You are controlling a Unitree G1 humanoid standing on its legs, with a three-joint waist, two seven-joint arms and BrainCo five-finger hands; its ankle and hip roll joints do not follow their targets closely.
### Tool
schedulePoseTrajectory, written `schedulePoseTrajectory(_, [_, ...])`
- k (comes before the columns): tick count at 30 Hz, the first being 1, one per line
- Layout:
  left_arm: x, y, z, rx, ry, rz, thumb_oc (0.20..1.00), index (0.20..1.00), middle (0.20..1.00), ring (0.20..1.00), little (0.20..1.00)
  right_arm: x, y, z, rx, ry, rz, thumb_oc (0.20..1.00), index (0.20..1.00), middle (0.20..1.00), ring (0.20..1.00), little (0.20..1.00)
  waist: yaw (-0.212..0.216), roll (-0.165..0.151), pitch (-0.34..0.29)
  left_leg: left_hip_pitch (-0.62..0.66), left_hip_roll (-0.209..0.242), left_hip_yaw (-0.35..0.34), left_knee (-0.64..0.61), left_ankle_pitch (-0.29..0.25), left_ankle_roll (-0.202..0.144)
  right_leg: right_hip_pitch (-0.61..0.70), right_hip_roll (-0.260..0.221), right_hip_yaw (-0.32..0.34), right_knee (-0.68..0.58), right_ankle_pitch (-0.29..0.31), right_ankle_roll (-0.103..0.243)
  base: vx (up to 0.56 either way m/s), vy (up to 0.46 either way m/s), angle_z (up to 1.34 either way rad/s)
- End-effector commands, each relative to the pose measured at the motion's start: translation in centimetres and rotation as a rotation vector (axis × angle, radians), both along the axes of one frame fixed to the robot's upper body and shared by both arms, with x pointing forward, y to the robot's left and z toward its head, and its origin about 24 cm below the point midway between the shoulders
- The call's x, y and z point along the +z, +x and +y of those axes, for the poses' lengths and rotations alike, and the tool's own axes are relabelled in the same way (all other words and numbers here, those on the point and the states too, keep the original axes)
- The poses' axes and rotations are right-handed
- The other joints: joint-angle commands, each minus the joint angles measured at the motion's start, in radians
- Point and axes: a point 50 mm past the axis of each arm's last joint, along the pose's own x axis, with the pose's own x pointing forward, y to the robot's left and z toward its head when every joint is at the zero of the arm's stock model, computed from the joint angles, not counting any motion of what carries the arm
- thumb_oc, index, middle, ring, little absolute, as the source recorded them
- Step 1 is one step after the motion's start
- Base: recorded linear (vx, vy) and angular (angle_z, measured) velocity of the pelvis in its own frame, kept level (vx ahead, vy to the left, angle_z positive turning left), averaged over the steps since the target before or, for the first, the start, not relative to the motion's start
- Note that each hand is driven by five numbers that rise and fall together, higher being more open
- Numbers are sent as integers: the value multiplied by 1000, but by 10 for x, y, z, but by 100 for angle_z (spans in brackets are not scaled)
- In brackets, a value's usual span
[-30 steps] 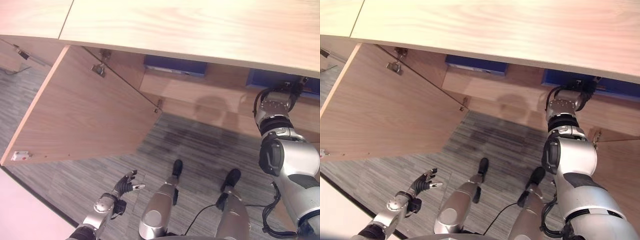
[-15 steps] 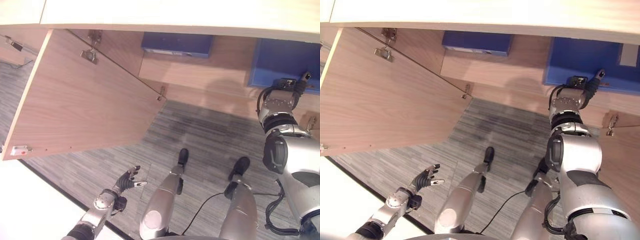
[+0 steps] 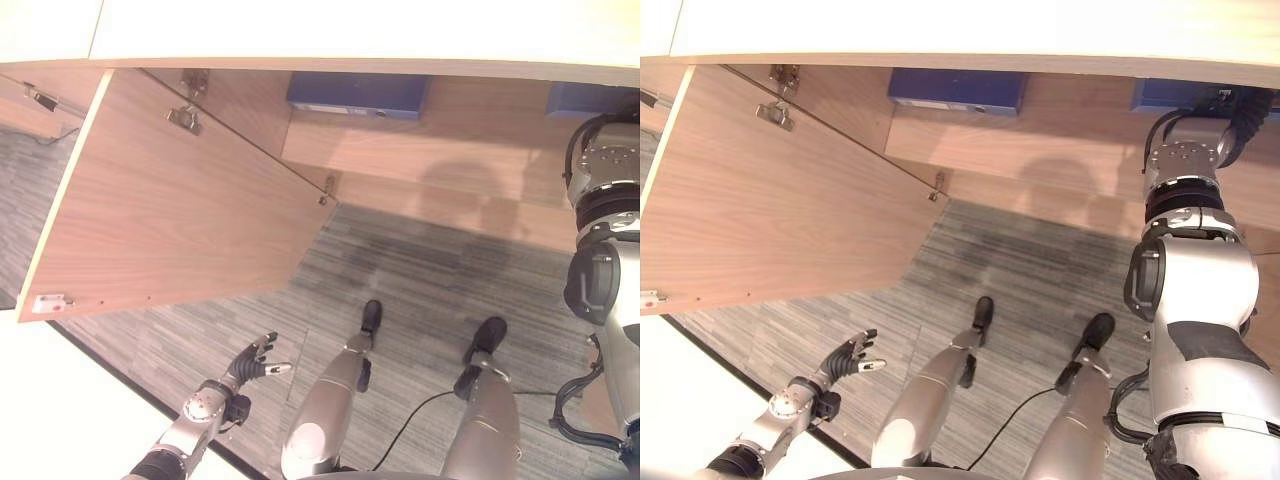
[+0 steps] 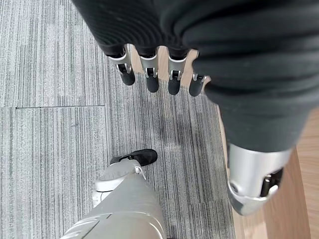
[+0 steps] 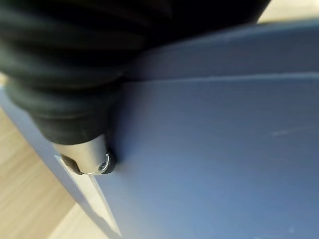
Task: Put the empty folder in the office cabinet
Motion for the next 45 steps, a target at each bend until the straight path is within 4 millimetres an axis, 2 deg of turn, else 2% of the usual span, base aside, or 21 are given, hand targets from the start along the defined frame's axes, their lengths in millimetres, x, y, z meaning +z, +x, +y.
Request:
schedulePoseTrajectory(1, [-2, -12, 31, 17, 109, 43, 1000, 1000, 1000, 1000, 1000, 41, -11, -9, -46, -162, -6, 200, 200, 200, 200, 200, 6, -21, -32, 3, -26, 10, -9, -75, 20, 103, 68, 99, 84, -234, 70, 0, 0, 0])
schedulePoseTrajectory(6, [-3, -13, 34, 18, 143, 50, 1000, 1000, 1000, 1000, 1000, 43, -13, -12, -62, -107, 73, 200, 200, 200, 200, 200, 5, -31, -40, 15, -22, 3, -26, -71, 19, 107, 72, 94, 83, -237, 68, 27, -8, 0])
schedulePoseTrajectory(13, [-3, -12, 37, 36, 165, 51, 1000, 1000, 1000, 1000, 1000, 29, -16, -20, -71, -98, 251, 200, 200, 200, 200, 200, 3, -38, -34, 15, -20, -4, -50, -60, 19, 96, 76, 86, 80, -236, 64, 12, -8, 1])
schedulePoseTrajectory(14, [-4, -12, 36, 38, 163, 53, 1000, 1000, 1000, 1000, 1000, 26, -16, -21, -72, -90, 276, 200, 200, 200, 200, 200, 0, -40, -37, 21, -21, -11, -53, -76, 17, 100, 77, 96, 84, -257, 66, 101, -40, 2])
schedulePoseTrajectory(18, [-8, -15, 33, 51, 165, 64, 1000, 1000, 1000, 1000, 1000, 20, -13, -15, -74, -92, 347, 200, 200, 200, 200, 200, 0, -42, -32, 9, -22, -11, -50, -80, 19, 86, 79, 100, 92, -264, 64, -5, -4, 5])
schedulePoseTrajectory(19, [-9, -16, 32, 53, 165, 69, 1000, 1000, 1000, 1000, 1000, 17, -11, -12, -70, -82, 357, 200, 200, 200, 200, 200, 2, -39, -22, -4, -20, -4, -46, -58, 22, 76, 77, 87, 92, -241, 60, 0, 0, 0])
schedulePoseTrajectory(21, [-9, -14, 30, 53, 162, 63, 1000, 1000, 1000, 1000, 1000, 15, -11, -11, -73, -67, 359, 200, 200, 200, 200, 200, -3, -42, -26, 1, -22, -15, -50, -76, 20, 80, 80, 101, 93, -264, 63, 0, 0, 0])
schedulePoseTrajectory(23, [-10, -15, 28, 46, 161, 64, 1000, 1000, 1000, 1000, 1000, 14, -9, -8, -74, -59, 367, 200, 200, 200, 200, 200, -3, -36, -14, -11, -21, -8, -51, -51, 23, 67, 79, 87, 94, -240, 57, -62, 16, 6])
schedulePoseTrajectory(25, [-9, -12, 24, 39, 154, 56, 1000, 1000, 1000, 1000, 1000, 13, -9, -7, -75, -56, 372, 200, 200, 200, 200, 200, -7, -39, -17, -7, -24, -17, -57, -69, 20, 67, 81, 102, 98, -263, 60, 30, -4, 6])
schedulePoseTrajectory(26, [-8, -12, 23, 40, 148, 51, 1000, 1000, 1000, 1000, 1000, 13, -9, -7, -80, -49, 373, 200, 200, 200, 200, 200, -3, -34, -7, -19, -23, -11, -55, -48, 23, 57, 79, 89, 99, -240, 57, -87, 20, 3])
schedulePoseTrajectory(33, [-5, -7, 18, 34, 130, 34, 1000, 1000, 1000, 1000, 1000, 8, -12, -12, -108, 5, 360, 200, 200, 200, 200, 200, -5, -24, 0, -31, -30, -20, -65, -60, 23, 35, 76, 104, 116, -268, 62, 14, 0, 3])
schedulePoseTrajectory(37, [-3, -5, 15, 27, 122, 21, 1000, 1000, 1000, 1000, 1000, 9, -12, -10, -113, 80, 292, 200, 200, 200, 200, 200, -2, -10, 4, -44, -33, -21, -73, -53, 24, 12, 73, 109, 124, -268, 65, -33, 19, -4])
schedulePoseTrajectory(38, [-3, -6, 16, 27, 122, 22, 1000, 1000, 1000, 1000, 1000, 9, -12, -10, -115, 110, 264, 200, 200, 200, 200, 200, 2, -6, 11, -55, -32, -14, -72, -33, 27, 0, 70, 97, 127, -248, 63, -93, 41, -4])
schedulePoseTrajectory(40, [-3, -5, 15, 22, 121, 21, 1000, 1000, 1000, 1000, 1000, 12, -13, -10, -119, 138, 228, 200, 200, 200, 200, 200, 1, -3, 0, -46, -35, -23, -82, -49, 26, 5, 71, 111, 128, -270, 67, 1, 6, -2])
schedulePoseTrajectory(41, [-3, -6, 16, 17, 120, 23, 1000, 1000, 1000, 1000, 1000, 19, -15, -12, -128, 130, 200, 200, 200, 200, 200, 200, 9, 5, 4, -56, -36, -17, -79, -30, 28, -5, 63, 95, 135, -252, 66, 116, -13, 5])
schedulePoseTrajectory(42, [-3, -6, 16, 15, 119, 24, 1000, 1000, 1000, 1000, 1000, 23, -16, -13, -129, 116, 193, 200, 200, 200, 200, 200, 6, 2, -5, -46, -40, -25, -82, -52, 25, 3, 64, 108, 141, -280, 69, 0, 9, 8])
schedulePoseTrajectory(45, [-1, -5, 18, 15, 116, 16, 1000, 1000, 1000, 1000, 1000, 35, -19, -17, -131, 59, 169, 200, 200, 200, 200, 200, 10, 3, -6, -53, -45, -30, -72, -58, 23, -2, 55, 107, 157, -286, 71, 53, -23, 12])
